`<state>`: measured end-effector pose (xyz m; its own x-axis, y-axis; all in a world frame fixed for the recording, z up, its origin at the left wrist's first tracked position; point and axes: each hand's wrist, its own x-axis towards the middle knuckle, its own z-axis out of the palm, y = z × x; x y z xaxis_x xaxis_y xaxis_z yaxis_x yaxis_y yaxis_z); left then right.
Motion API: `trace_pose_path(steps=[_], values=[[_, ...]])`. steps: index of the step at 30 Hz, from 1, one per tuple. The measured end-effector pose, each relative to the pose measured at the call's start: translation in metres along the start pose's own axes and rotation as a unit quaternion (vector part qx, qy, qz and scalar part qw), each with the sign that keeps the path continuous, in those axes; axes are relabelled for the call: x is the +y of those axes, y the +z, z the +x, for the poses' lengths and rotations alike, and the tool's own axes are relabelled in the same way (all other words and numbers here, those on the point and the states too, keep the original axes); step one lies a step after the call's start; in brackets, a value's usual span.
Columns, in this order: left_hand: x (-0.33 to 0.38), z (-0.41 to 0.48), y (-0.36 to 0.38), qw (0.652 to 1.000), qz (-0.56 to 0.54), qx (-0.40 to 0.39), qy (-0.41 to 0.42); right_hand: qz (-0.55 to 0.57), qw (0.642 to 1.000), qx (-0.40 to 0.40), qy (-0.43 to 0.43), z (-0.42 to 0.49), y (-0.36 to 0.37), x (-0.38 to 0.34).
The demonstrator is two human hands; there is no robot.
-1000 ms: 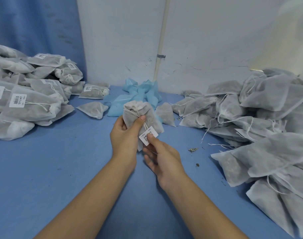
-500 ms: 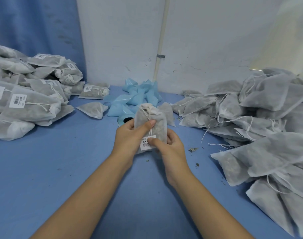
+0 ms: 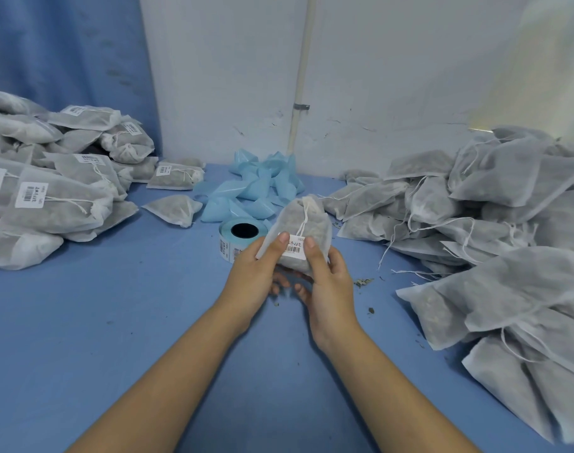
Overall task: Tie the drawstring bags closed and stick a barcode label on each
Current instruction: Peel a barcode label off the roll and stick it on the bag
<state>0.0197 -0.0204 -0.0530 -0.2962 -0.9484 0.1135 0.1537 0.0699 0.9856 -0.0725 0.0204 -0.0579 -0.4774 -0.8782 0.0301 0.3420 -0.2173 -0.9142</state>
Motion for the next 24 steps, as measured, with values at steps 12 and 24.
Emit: trace_pose_path(steps=[12, 24], values=[[-0.003, -0.002, 0.004, 0.999, -0.017, 0.026, 0.027, -0.033, 0.997, 0.009, -0.066, 0.003, -0.002, 0.003], [0.025, 0.012, -0.021, 0.930, -0.365, 0.030, 0.003, -0.034, 0.998, 0.044, 0.011, 0.010, -0.009, 0.005]])
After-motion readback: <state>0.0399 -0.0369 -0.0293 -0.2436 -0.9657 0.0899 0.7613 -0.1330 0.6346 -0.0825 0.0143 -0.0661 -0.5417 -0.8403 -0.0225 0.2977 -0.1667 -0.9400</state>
